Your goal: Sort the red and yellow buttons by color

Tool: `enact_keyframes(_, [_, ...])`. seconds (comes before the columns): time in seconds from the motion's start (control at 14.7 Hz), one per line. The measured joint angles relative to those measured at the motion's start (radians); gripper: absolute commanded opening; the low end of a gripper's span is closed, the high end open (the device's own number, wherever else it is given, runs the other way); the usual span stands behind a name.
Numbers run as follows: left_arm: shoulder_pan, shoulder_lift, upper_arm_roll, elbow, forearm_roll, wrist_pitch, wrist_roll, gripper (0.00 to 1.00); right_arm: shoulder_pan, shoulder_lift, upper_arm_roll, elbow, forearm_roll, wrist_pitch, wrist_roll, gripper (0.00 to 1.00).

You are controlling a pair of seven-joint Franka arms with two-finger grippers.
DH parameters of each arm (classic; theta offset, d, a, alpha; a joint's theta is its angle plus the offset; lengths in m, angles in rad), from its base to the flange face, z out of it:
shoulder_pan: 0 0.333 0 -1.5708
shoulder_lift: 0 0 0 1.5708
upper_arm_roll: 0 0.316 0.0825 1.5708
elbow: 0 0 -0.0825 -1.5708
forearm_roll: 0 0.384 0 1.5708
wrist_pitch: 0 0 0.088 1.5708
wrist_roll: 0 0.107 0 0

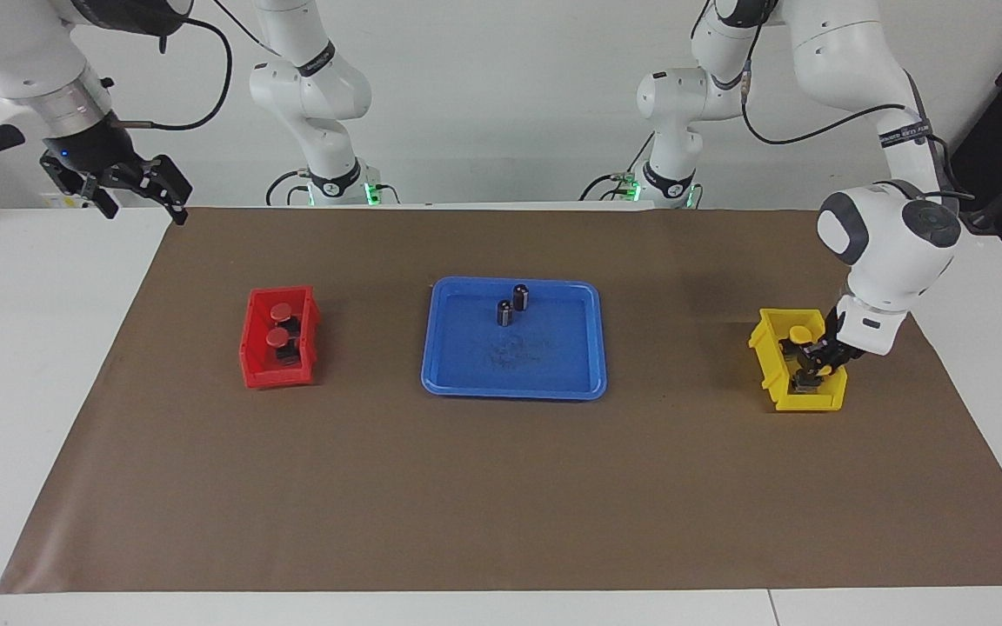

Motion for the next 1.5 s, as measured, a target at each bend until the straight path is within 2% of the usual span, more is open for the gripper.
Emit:
enact_keyframes(0.2, [0.000,0.000,0.000,-0.006,0.000,0.005,0.003,0.04,0.003,0.001,-0.008,-0.001,0.000,-0.003,0.000,1.00])
enact_keyframes(0.27, [0.000,0.000,-0.001,-0.007,0.000,0.005,0.004,0.18,0.003,0.002,-0.010,-0.001,0.000,-0.004,0.000,1.00])
enact_keyframes(0.34, [0.000,0.000,-0.001,-0.008,0.000,0.005,0.004,0.48,0.003,0.004,-0.012,-0.001,0.000,-0.005,0.000,1.00])
enact_keyframes(0.41, [0.000,0.000,-0.002,-0.009,0.000,0.006,0.005,0.70,0.003,0.005,-0.013,-0.001,0.000,-0.006,0.000,1.00])
enact_keyframes(0.61, [0.000,-0.001,-0.004,-0.001,0.000,0.008,0.007,1.00,0.005,0.007,-0.013,-0.002,0.001,-0.008,0.000,1.00])
enact_keyframes(0.82, [-0.003,-0.010,-0.011,0.050,0.000,-0.046,0.009,1.00,0.006,0.007,-0.013,-0.002,0.001,-0.008,0.000,1.00])
enact_keyframes(1.16, [-0.033,-0.060,-0.028,0.328,0.000,-0.492,0.143,1.00,0.012,0.007,-0.013,-0.002,0.001,-0.008,0.000,1.00])
enact_keyframes(1.29, [-0.066,-0.094,-0.031,0.375,-0.003,-0.548,0.146,1.00,0.013,0.007,-0.012,-0.002,0.002,-0.008,0.000,1.00])
enact_keyframes(1.5, [-0.101,-0.147,-0.034,0.383,-0.013,-0.574,0.147,1.00,0.013,0.007,-0.012,-0.002,0.002,-0.009,0.000,1.00])
